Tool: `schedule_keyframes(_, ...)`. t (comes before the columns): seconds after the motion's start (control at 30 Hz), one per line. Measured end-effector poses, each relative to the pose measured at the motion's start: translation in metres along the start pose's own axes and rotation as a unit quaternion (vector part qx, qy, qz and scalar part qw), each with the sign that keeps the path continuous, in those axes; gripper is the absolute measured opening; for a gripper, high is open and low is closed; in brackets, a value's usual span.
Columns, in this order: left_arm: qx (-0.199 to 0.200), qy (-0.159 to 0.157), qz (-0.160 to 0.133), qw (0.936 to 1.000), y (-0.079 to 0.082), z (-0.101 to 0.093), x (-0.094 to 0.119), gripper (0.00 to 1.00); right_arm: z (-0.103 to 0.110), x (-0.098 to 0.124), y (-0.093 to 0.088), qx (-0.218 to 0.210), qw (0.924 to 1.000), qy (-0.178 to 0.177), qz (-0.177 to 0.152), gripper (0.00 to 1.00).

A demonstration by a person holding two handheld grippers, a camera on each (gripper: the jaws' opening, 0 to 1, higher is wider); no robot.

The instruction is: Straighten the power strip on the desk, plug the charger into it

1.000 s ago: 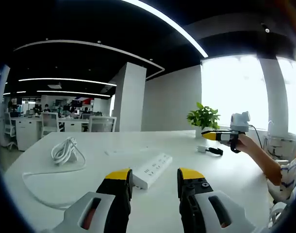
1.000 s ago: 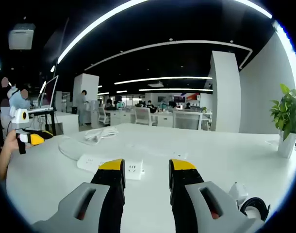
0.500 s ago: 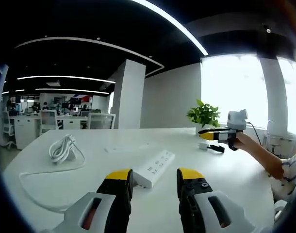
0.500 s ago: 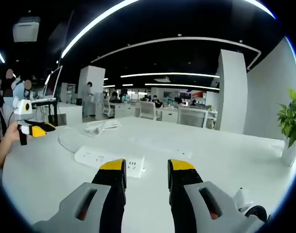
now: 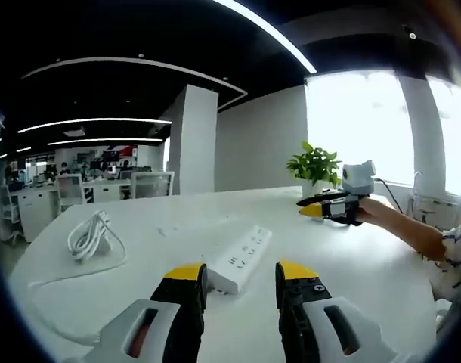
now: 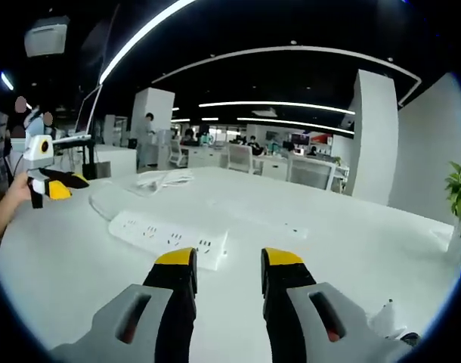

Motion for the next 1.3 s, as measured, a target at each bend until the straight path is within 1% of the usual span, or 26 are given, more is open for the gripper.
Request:
schedule_keyframes(0.07,-0.007,0.005,0.006,0.9999,0.0,0.001,-0.005,0.37,-0.002,-0.003,-0.001,0.0,1.0,0.003,-0.003,0.34)
schedule_keyframes(0.23,-0.011,0.003,0.014,0.9998,-0.002,0.001,-0.012,0.37,-0.005,-0.011,-0.001,0.014,0.9998,0.014,0.01,0.34)
schedule_keyframes(0.43,-0.015,0.002,0.026,0.9996,-0.007,0.001,-0.02,0.37,-0.003,-0.02,-0.002,0.013,0.9994,0.033,-0.002,0.33)
schedule_keyframes(0.53,-0.005,-0.004,0.023,0.9997,-0.008,0.003,-0.024,0.37,-0.003,-0.025,-0.004,0.01,0.999,0.044,-0.003,0.33)
schedule_keyframes(0.6,-0.004,-0.005,0.024,0.9997,-0.009,0.002,-0.027,0.37,-0.004,-0.028,-0.006,0.004,0.9989,0.047,-0.003,0.33)
schedule_keyframes(0.77,-0.004,-0.006,0.027,0.9996,-0.009,0.005,-0.036,0.36,-0.006,-0.034,-0.008,0.006,0.9982,0.059,-0.001,0.32)
schedule_keyframes(0.9,-0.003,-0.005,0.031,0.9995,-0.007,0.007,-0.043,0.36,-0.005,-0.037,-0.011,-0.006,0.9975,0.07,-0.008,0.32)
schedule_keyframes(0.97,-0.002,-0.004,0.032,0.9995,-0.007,0.008,-0.046,0.36,-0.007,-0.039,-0.011,-0.013,0.9971,0.073,-0.014,0.31)
schedule_keyframes(1.07,-0.004,-0.002,0.037,0.9993,-0.008,0.007,-0.05,0.36,-0.011,-0.041,-0.011,-0.013,0.997,0.074,-0.02,0.3)
schedule_keyframes(1.2,0.006,-0.003,0.038,0.9992,-0.009,0.007,-0.057,0.36,-0.015,-0.044,-0.011,-0.017,0.9962,0.08,-0.031,0.3)
schedule_keyframes(1.3,0.008,-0.004,0.041,0.9991,-0.013,0.004,-0.057,0.36,-0.015,-0.048,-0.012,-0.008,0.996,0.084,-0.028,0.3)
Point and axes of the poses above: the point that each gripper's makers call its tool centre point, and the gripper's own axes: x roughly backward along the fingers, z roughly to its left, y roughly out of its top, the point moved 9 cm from there along x, roughly backward along the fingers, and after that the axes turned 11 degrees about y, right-handed, at the moved point
